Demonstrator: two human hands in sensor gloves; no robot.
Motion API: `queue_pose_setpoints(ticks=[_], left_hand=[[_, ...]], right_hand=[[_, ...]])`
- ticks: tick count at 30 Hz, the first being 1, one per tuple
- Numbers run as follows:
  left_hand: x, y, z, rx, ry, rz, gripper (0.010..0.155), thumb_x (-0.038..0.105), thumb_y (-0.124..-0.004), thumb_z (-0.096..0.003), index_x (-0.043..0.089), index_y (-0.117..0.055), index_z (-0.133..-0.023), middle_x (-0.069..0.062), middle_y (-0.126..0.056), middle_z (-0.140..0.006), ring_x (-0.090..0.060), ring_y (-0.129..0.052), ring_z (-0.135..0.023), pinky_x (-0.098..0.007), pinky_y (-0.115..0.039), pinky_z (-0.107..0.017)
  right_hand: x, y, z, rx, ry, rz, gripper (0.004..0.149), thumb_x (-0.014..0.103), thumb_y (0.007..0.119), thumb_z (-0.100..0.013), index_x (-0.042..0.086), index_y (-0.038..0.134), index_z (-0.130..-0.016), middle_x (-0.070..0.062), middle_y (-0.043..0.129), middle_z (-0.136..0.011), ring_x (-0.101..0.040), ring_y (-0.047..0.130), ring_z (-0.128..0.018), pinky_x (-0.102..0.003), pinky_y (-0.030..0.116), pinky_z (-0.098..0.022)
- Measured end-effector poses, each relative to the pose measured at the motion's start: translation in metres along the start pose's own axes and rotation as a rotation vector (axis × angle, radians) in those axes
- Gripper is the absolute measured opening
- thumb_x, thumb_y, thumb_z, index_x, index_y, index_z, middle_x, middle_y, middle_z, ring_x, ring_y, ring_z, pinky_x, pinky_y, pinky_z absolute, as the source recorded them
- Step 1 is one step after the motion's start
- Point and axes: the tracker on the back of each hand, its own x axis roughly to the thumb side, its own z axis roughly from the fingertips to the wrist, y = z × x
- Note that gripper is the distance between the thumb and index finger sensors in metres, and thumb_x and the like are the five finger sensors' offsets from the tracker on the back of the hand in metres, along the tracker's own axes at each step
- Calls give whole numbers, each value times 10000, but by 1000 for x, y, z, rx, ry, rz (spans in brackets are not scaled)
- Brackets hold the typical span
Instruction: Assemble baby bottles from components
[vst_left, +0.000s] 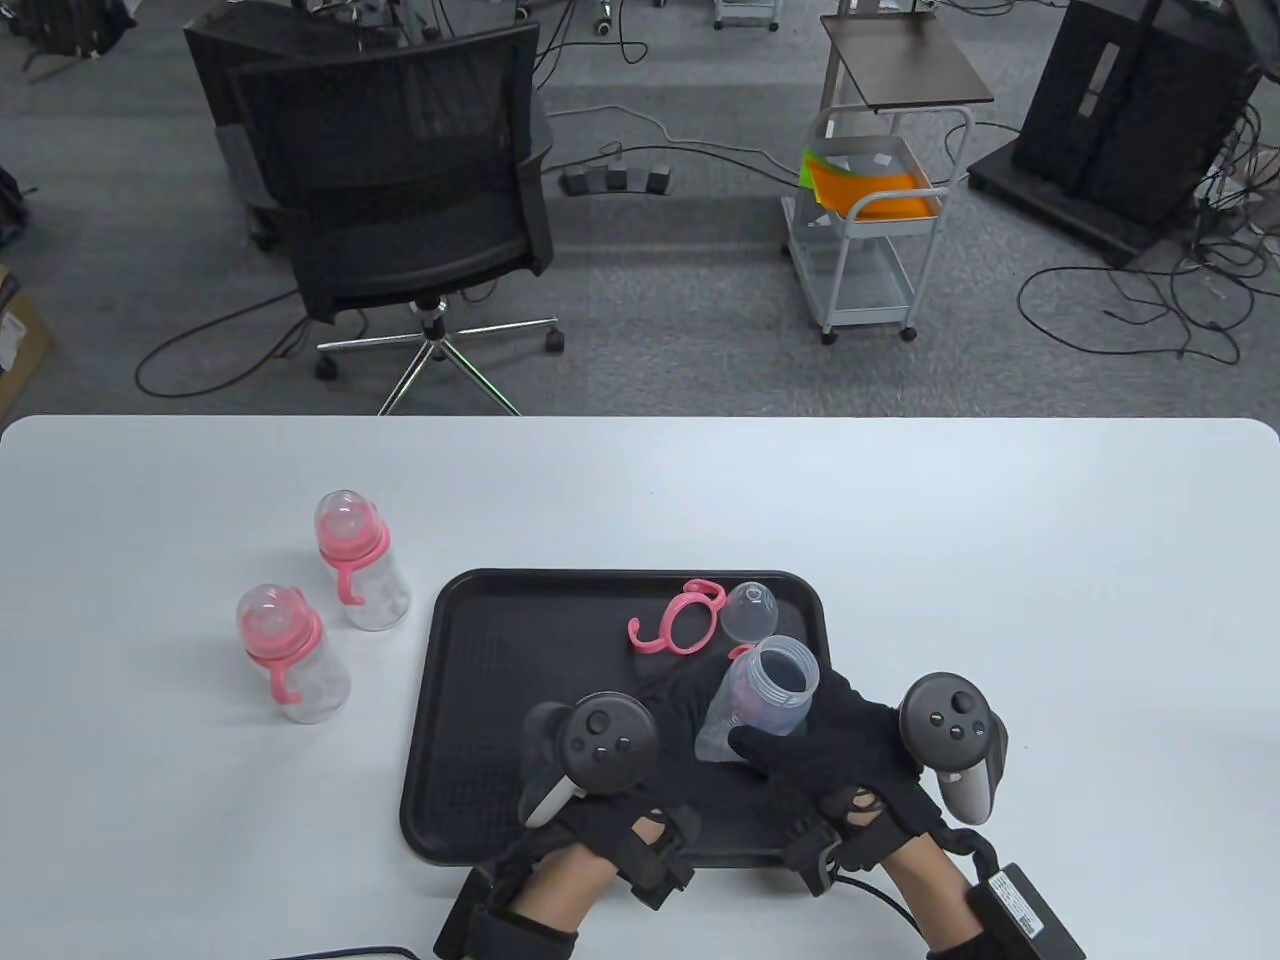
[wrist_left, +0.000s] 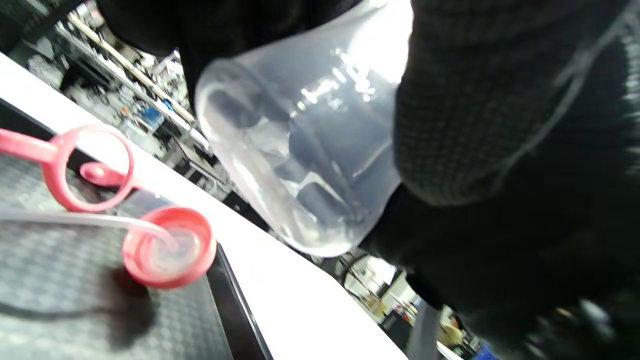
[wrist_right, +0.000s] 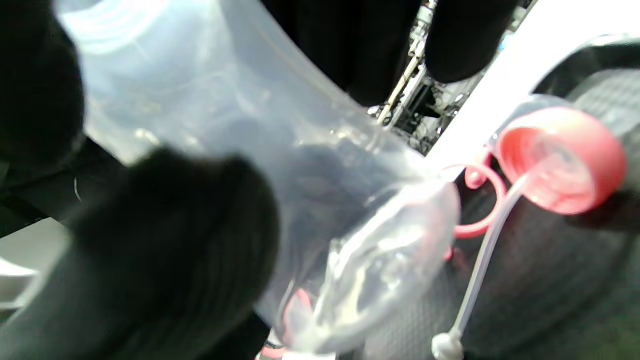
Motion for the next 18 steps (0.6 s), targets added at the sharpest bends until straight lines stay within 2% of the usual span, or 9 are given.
queue_pose_setpoints(ticks=[1, 4, 7, 9, 15, 18], left_hand=[[-1, 2, 1, -38, -2, -3, 1052, 602, -1095, -301, 138, -577, -1090, -120, -760, -1058, -354, -895, -963, -639, -590, -759], [-12, 16, 4, -16, 32, -24, 1065, 620, -1072, -323, 144, -536, -1110, -130, -698, -1095, -388, -842, -990, -675, -569, -755], [-31, 32, 7, 36, 139, -16, 900, 522, -1047, -399, 180, -589, -1094, -111, -738, -1071, -371, -902, -916, -636, -635, -734], [-41, 38, 9, 44, 205, -56, 839, 500, -1032, -421, 186, -621, -1082, -107, -765, -1052, -357, -927, -885, -620, -664, -716], [-56, 39, 1, 46, 348, -265, 705, 499, -1008, -441, 225, -741, -1034, -90, -840, -1001, -346, -964, -837, -609, -686, -699], [-58, 36, -14, 10, 425, -382, 624, 509, -985, -456, 282, -798, -1007, -87, -819, -1019, -368, -907, -892, -630, -638, -724]], right_hand=[[0, -4, 1, -20, -10, -4, 984, 706, 965, -253, 114, 672, -983, -137, 779, -975, -421, 761, -945, -655, 679, -684], [-1, -24, 1, -84, -17, 28, 983, 701, 970, -251, 118, 670, -984, -138, 786, -974, -415, 795, -935, -634, 697, -690], [-8, -45, 1, -140, 1, 40, 987, 688, 981, -250, 123, 654, -990, -140, 798, -963, -398, 852, -904, -606, 724, -690], [-12, -55, 1, -164, 17, 34, 988, 677, 988, -250, 125, 643, -994, -134, 808, -949, -382, 883, -882, -592, 739, -687], [-22, -79, 1, -236, 47, 71, 984, 682, 985, -255, 138, 639, -998, -117, 812, -941, -364, 900, -868, -587, 739, -690], [-25, -84, 2, -246, 52, 110, 985, 683, 983, -257, 139, 636, -1001, -114, 810, -944, -362, 898, -871, -584, 737, -694]])
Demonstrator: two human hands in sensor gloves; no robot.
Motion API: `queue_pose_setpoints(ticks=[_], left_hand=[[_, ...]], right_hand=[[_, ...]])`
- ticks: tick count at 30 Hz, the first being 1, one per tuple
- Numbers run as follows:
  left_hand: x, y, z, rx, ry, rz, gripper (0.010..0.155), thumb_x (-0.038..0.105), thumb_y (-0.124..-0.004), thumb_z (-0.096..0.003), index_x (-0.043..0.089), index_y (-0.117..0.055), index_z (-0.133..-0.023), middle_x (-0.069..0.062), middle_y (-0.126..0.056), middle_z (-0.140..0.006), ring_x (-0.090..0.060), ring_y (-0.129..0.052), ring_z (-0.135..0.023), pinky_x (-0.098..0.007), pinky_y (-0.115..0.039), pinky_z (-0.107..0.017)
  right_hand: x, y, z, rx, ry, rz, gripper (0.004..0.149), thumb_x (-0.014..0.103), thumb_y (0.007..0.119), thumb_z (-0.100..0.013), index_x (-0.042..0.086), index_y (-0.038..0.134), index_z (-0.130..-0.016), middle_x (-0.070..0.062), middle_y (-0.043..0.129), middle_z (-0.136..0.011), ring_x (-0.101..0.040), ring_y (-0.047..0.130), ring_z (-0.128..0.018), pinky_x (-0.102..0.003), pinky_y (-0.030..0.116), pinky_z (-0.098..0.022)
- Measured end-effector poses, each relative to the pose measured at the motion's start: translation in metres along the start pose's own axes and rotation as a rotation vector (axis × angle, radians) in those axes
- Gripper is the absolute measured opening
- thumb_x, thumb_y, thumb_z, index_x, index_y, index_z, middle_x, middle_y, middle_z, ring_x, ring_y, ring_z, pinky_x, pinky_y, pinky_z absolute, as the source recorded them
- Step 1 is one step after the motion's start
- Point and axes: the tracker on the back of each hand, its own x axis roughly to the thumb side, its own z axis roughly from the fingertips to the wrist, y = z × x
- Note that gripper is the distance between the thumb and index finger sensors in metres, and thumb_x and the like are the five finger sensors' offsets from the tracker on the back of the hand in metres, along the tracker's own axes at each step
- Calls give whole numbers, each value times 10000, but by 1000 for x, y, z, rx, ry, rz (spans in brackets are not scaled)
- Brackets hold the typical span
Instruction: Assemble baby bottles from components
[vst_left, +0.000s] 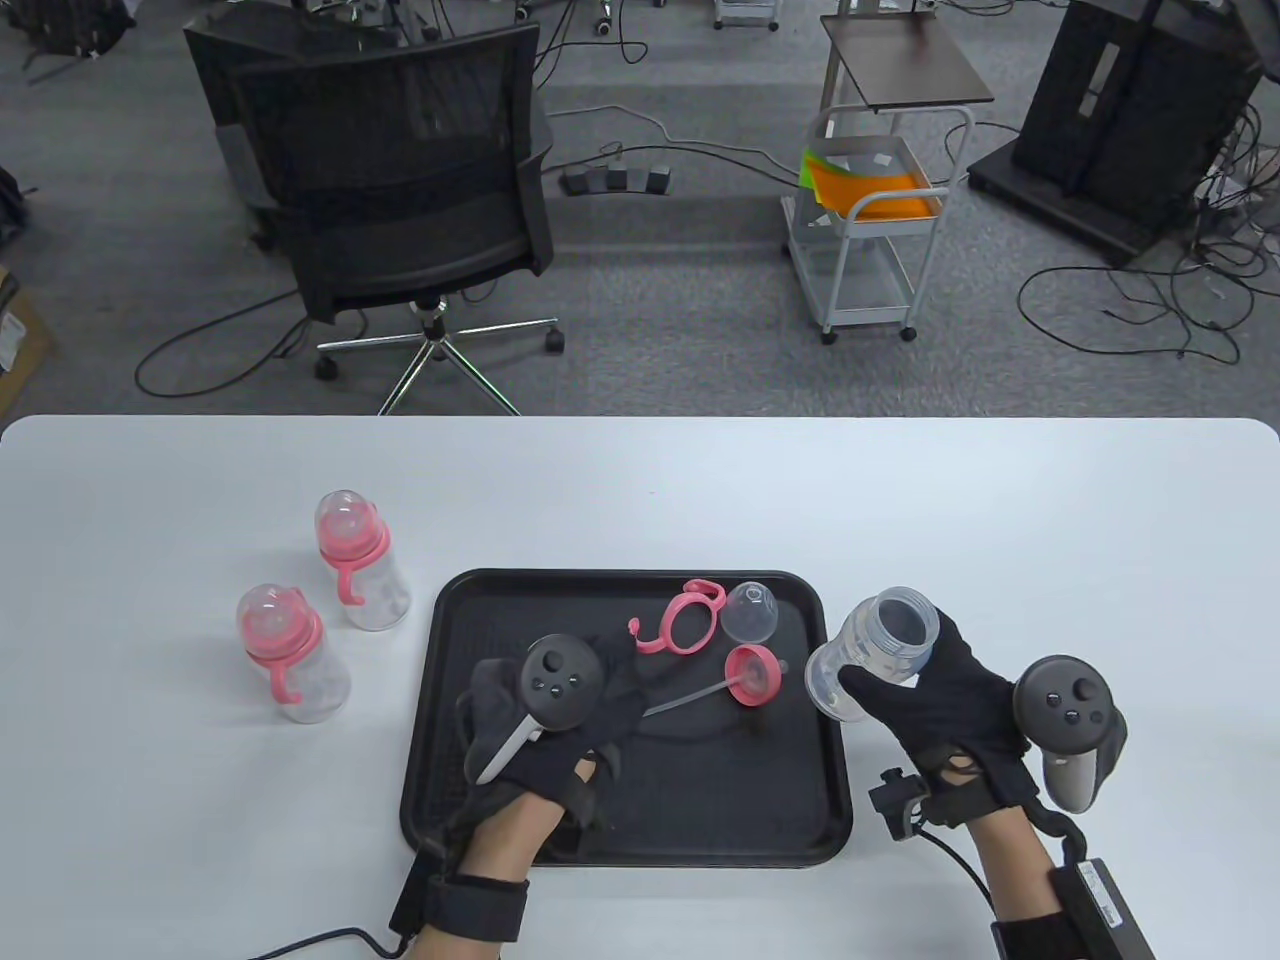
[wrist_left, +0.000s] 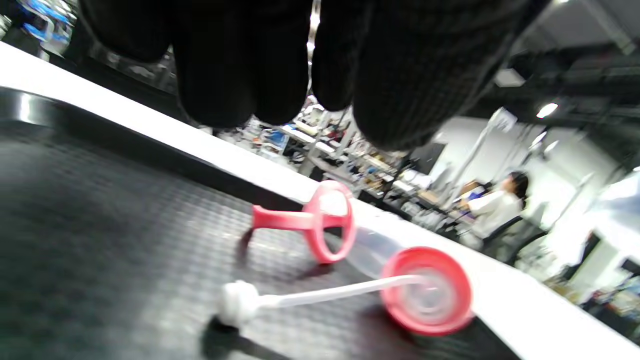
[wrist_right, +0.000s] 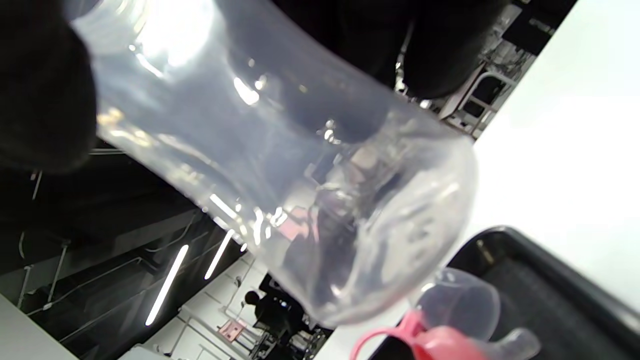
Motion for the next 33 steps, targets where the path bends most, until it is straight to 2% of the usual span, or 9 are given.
queue_pose_setpoints(ticks=[3, 6, 8, 16, 19, 27, 33], left_hand=[[4, -5, -16, 9, 60, -97, 596, 528, -973, -453, 315, -827, -990, -85, -781, -1046, -393, -833, -949, -647, -580, -749], [9, -16, -34, -89, 115, -152, 615, 555, -961, -450, 359, -800, -1010, -64, -681, -1112, -437, -674, -1042, -665, -481, -780], [12, -24, -43, -100, 126, -164, 637, 561, -963, -447, 372, -778, -1026, -68, -627, -1139, -467, -590, -1072, -678, -427, -785], [14, -45, -70, -146, 222, -242, 718, 595, -1009, -397, 412, -745, -1039, -78, -451, -1192, -462, -453, -1095, -663, -376, -795], [8, -49, -77, -199, 239, -193, 691, 575, -1020, -392, 421, -770, -1018, -75, -439, -1194, -456, -452, -1095, -662, -373, -795], [2, -56, -87, -225, 231, -114, 593, 519, -1028, -411, 430, -833, -965, -51, -467, -1186, -421, -517, -1073, -674, -366, -787], [5, -64, -90, -230, 209, -119, 471, 498, -1014, -427, 423, -914, -881, -20, -526, -1167, -404, -578, -1056, -669, -381, -786]], right_hand=[[-2, -2, -1, -9, 2, 21, 985, 682, 983, -258, 142, 633, -1003, -112, 807, -947, -361, 895, -875, -587, 733, -697], [-3, -4, -2, -11, 2, 35, 984, 679, 985, -258, 145, 631, -1004, -110, 806, -949, -358, 891, -881, -589, 731, -699], [-4, -5, -2, -13, 2, 44, 986, 679, 985, -257, 142, 631, -1005, -111, 806, -950, -359, 891, -880, -589, 729, -701], [-8, -5, -5, -4, 6, 62, 984, 679, 983, -258, 148, 629, -1008, -107, 803, -952, -356, 884, -887, -600, 722, -699], [-8, -5, -5, 1, 6, 62, 985, 675, 986, -256, 148, 629, -1008, -108, 801, -954, -356, 881, -889, -604, 721, -698], [-9, -2, -6, 27, 9, 77, 984, 676, 988, -251, 153, 635, -1006, -103, 806, -952, -354, 881, -889, -607, 720, -696], [-11, 0, -6, 41, 15, 92, 985, 676, 988, -248, 153, 638, -1005, -103, 808, -951, -354, 882, -887, -609, 719, -693]])
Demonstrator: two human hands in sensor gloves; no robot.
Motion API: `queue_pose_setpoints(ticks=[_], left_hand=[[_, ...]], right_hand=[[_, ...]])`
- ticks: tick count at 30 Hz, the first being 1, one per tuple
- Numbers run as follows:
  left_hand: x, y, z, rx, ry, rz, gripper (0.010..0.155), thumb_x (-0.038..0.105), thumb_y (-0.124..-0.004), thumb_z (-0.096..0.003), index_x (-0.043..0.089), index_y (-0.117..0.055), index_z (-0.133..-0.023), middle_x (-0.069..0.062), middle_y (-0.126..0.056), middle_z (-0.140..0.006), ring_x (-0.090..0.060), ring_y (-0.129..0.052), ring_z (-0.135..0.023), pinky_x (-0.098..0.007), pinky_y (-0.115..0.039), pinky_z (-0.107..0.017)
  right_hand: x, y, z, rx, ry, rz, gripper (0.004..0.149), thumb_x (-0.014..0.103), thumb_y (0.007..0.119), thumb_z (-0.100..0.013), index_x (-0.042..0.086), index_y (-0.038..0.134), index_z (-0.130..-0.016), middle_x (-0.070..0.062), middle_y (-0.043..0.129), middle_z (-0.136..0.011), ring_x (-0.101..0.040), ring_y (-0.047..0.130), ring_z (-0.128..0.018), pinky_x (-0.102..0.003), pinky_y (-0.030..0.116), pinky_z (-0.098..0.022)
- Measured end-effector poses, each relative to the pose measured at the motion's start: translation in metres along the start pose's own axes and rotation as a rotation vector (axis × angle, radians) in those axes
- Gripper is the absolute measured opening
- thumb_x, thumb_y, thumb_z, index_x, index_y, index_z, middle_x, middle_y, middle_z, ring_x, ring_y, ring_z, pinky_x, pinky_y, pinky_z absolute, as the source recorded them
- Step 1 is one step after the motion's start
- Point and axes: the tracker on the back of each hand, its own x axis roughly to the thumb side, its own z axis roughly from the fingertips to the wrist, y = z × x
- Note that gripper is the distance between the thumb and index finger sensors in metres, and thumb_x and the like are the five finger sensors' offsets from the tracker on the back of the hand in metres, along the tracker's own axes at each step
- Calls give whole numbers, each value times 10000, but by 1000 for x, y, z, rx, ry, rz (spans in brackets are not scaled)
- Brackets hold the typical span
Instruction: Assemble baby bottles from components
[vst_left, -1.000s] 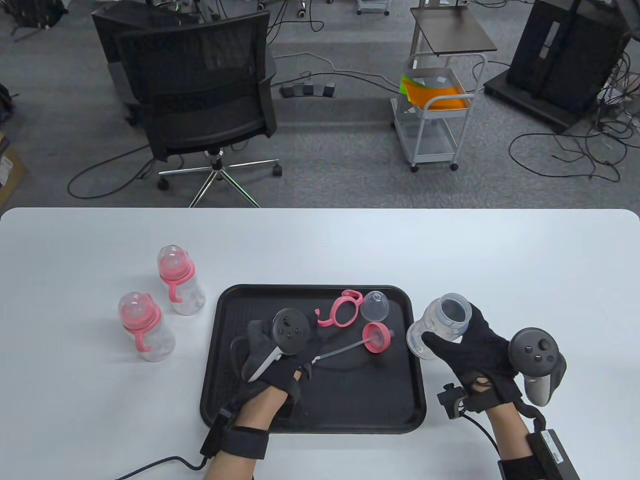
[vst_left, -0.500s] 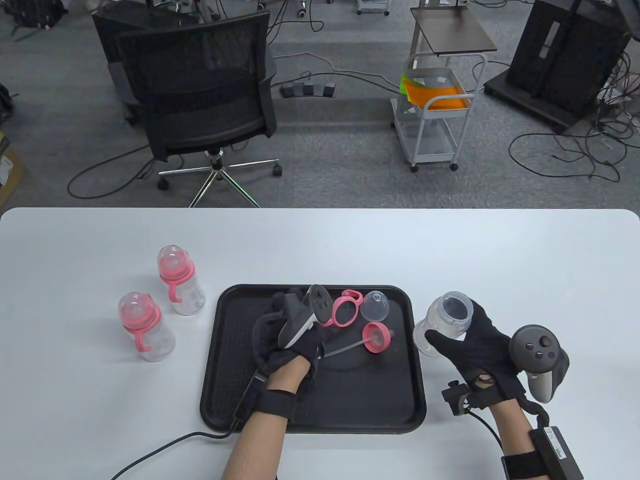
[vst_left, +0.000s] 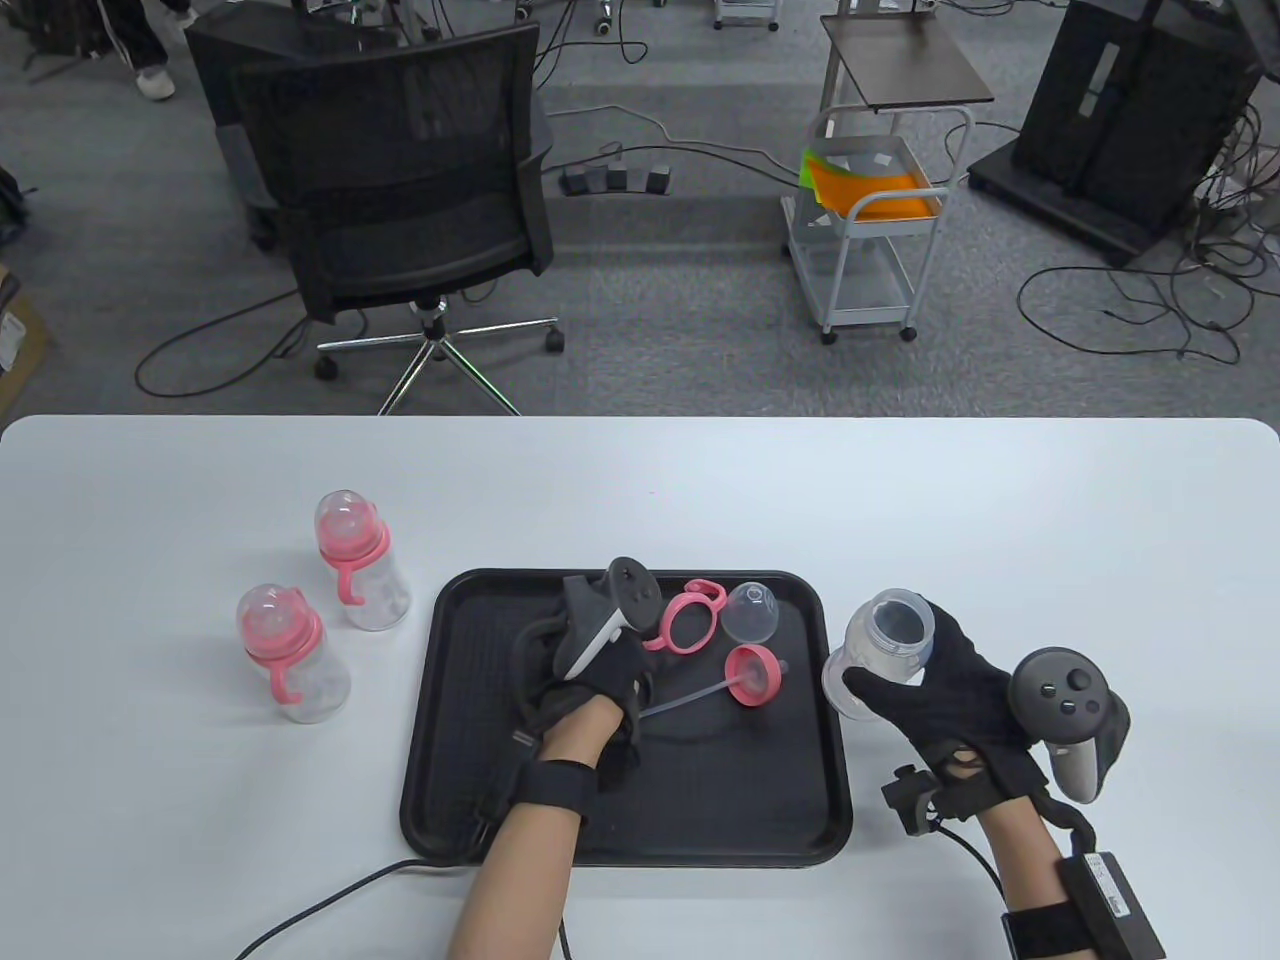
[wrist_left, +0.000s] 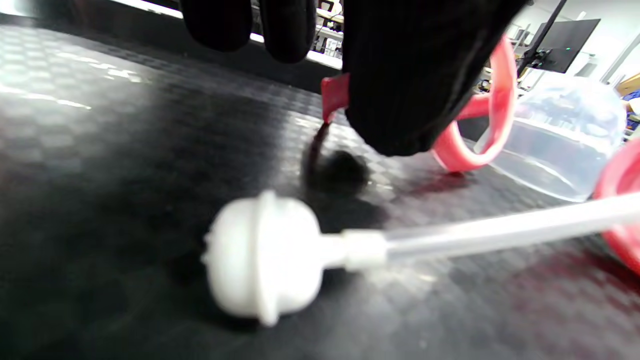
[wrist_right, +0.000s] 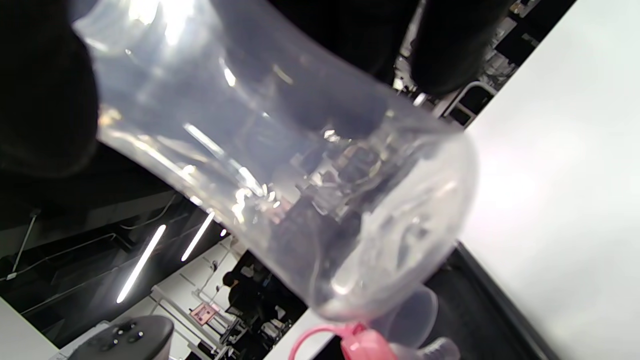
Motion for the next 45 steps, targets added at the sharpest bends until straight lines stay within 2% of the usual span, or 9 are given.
queue_pose_setpoints(ticks=[4, 7, 13, 18, 22, 24, 28, 40, 45], left_hand=[[-1, 3, 5, 13, -19, -3, 460, 504, -1005, -426, 406, -927, -868, 22, -523, -1173, -404, -579, -1065, -660, -390, -789], [-4, 15, 17, 68, -51, 4, 459, 504, -1001, -423, 389, -937, -863, 32, -560, -1162, -407, -606, -1060, -657, -419, -781], [-18, 50, 55, 231, -135, 54, 460, 504, -1004, -411, 355, -965, -844, 38, -727, -1102, -402, -714, -1030, -652, -503, -761], [-33, 73, 85, 340, -191, 157, 464, 512, -984, -422, 330, -968, -849, 27, -778, -1080, -396, -759, -1012, -644, -537, -753], [-40, 77, 102, 391, -253, 263, 471, 502, -948, -452, 297, -948, -875, 44, -780, -1080, -402, -761, -1013, -645, -547, -750], [-42, 76, 108, 445, -284, 299, 473, 506, -941, -452, 287, -953, -871, 46, -821, -1055, -384, -807, -990, -639, -573, -744], [-43, 76, 116, 487, -366, 389, 479, 508, -931, -449, 273, -964, -864, 45, -872, -1015, -359, -876, -943, -634, -604, -737], [-37, 73, 126, 397, -564, 680, 500, 495, -907, -454, 230, -967, -874, -56, -948, -954, -331, -975, -856, -622, -671, -705], [-28, 68, 127, 285, -670, 752, 508, 487, -884, -471, 205, -943, -890, -67, -930, -964, -341, -956, -859, -637, -647, -713]], right_hand=[[0, 0, 1, -3, 2, 2, 984, 675, 988, -246, 152, 641, -1004, -103, 809, -950, -355, 883, -885, -610, 722, -689], [1, -1, 1, -5, -2, 2, 984, 674, 988, -247, 151, 639, -1005, -105, 808, -951, -357, 881, -886, -612, 721, -689], [6, 1, 3, -2, -24, 6, 983, 671, 988, -249, 148, 640, -1005, -109, 808, -949, -360, 883, -883, -610, 721, -688], [12, 2, 6, -3, -44, 2, 983, 668, 989, -247, 146, 641, -1004, -111, 808, -949, -362, 882, -882, -612, 721, -685], [16, 4, 8, 6, -60, -6, 984, 668, 988, -248, 147, 640, -1006, -113, 810, -948, -362, 882, -881, -611, 721, -685], [18, 5, 8, 14, -69, 0, 983, 668, 988, -248, 149, 639, -1006, -111, 810, -947, -364, 883, -879, -611, 722, -685], [20, 8, 9, 28, -79, 1, 982, 669, 987, -248, 145, 643, -1005, -114, 811, -945, -361, 885, -878, -614, 724, -682], [32, 19, 12, 90, -143, 6, 983, 663, 990, -244, 151, 642, -1008, -111, 808, -949, -366, 879, -880, -617, 717, -684], [39, 25, 15, 126, -177, 24, 981, 662, 990, -244, 152, 646, -1008, -113, 813, -946, -366, 882, -876, -619, 718, -681]])
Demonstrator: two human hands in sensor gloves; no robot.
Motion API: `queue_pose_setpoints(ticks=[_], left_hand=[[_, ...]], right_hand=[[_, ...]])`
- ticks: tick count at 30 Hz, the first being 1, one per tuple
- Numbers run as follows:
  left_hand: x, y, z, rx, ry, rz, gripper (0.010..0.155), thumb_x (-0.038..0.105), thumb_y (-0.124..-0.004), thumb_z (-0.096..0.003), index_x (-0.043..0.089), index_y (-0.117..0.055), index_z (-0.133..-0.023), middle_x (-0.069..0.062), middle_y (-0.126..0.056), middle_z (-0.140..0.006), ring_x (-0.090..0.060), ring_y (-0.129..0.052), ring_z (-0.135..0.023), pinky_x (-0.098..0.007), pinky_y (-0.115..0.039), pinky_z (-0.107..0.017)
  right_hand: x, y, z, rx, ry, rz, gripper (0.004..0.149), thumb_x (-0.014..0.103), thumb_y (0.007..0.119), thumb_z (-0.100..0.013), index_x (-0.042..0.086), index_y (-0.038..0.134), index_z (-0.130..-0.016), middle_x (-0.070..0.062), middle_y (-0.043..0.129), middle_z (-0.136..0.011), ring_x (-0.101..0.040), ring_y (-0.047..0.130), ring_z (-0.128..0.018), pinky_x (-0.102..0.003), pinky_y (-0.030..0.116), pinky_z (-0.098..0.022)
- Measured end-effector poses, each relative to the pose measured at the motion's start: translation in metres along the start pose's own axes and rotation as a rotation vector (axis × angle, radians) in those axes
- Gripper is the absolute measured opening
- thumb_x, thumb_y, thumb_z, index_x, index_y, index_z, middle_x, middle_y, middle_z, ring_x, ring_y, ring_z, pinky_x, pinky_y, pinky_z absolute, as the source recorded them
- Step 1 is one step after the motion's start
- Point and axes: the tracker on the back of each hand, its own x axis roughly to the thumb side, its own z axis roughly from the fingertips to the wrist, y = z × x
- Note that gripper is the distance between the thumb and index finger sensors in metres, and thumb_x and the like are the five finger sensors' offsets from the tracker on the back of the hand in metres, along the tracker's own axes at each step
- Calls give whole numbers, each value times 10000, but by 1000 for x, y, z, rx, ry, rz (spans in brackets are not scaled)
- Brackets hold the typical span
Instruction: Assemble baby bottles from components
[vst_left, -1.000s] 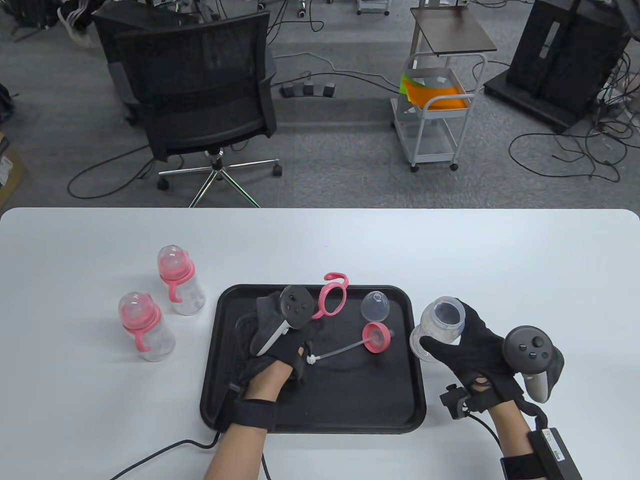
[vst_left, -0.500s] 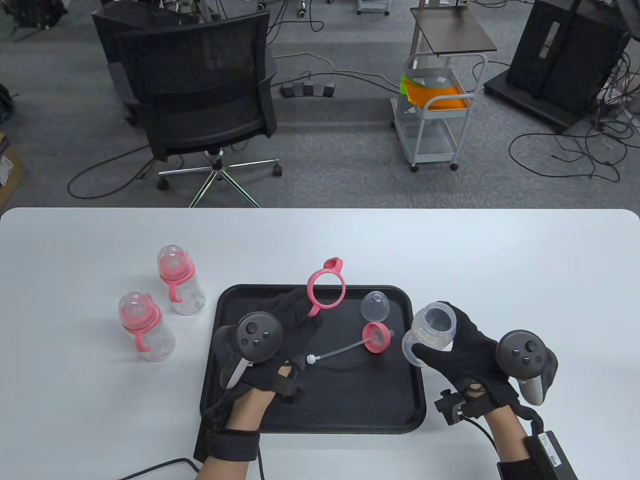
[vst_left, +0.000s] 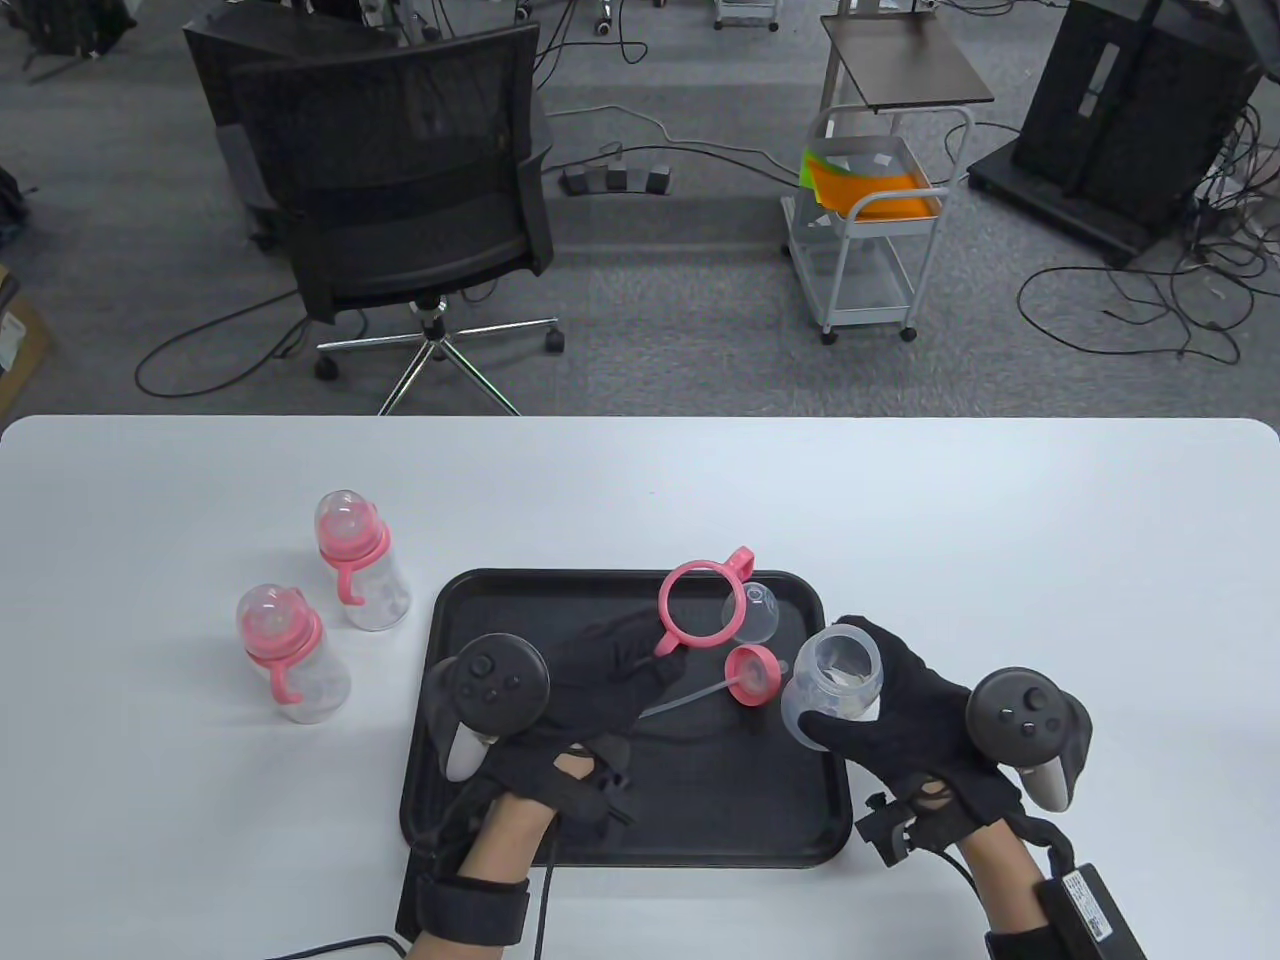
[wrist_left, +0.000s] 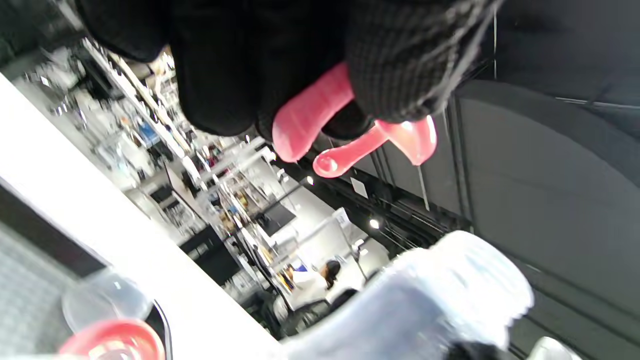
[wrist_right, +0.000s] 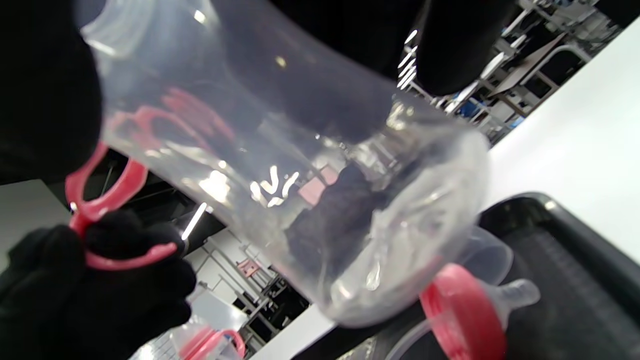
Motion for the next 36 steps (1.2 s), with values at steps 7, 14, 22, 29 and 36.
queue_pose_setpoints(ticks=[7, 14, 22, 29, 36], left_hand=[[6, -9, -1, -46, -39, 90, 521, 484, -857, -482, 195, -919, -911, -88, -943, -946, -346, -970, -839, -641, -652, -707], [13, -22, -1, -141, -89, 152, 527, 478, -841, -490, 206, -889, -939, -91, -944, -946, -350, -959, -849, -647, -639, -712], [21, -22, 0, -171, -123, 80, 529, 484, -834, -494, 225, -882, -952, -49, -986, -915, -321, -979, -840, -637, -646, -718], [19, -20, -1, -225, -131, 73, 532, 471, -815, -502, 214, -877, -964, -41, -1004, -897, -300, -993, -828, -646, -636, -723], [22, -24, 0, -232, -105, -14, 523, 474, -842, -489, 225, -901, -945, -32, -1043, -852, -284, -1026, -792, -640, -654, -716]], right_hand=[[6, 11, 0, 68, -32, 29, 981, 659, 994, -240, 153, 652, -1007, -111, 815, -941, -368, 878, -872, -633, 707, -679], [11, 18, 0, 118, -57, 22, 979, 661, 993, -239, 152, 661, -1006, -111, 821, -931, -368, 879, -861, -640, 701, -676], [11, 24, 0, 187, -74, -117, 977, 655, 1002, -232, 146, 678, -1001, -114, 830, -919, -373, 881, -849, -647, 695, -671], [14, 27, 0, 224, -97, -177, 975, 648, 1012, -226, 147, 689, -998, -117, 835, -908, -375, 882, -838, -645, 699, -668], [14, 28, 0, 235, -107, -191, 974, 660, 1003, -228, 136, 702, -992, -109, 858, -891, -358, 914, -817, -620, 730, -660]])
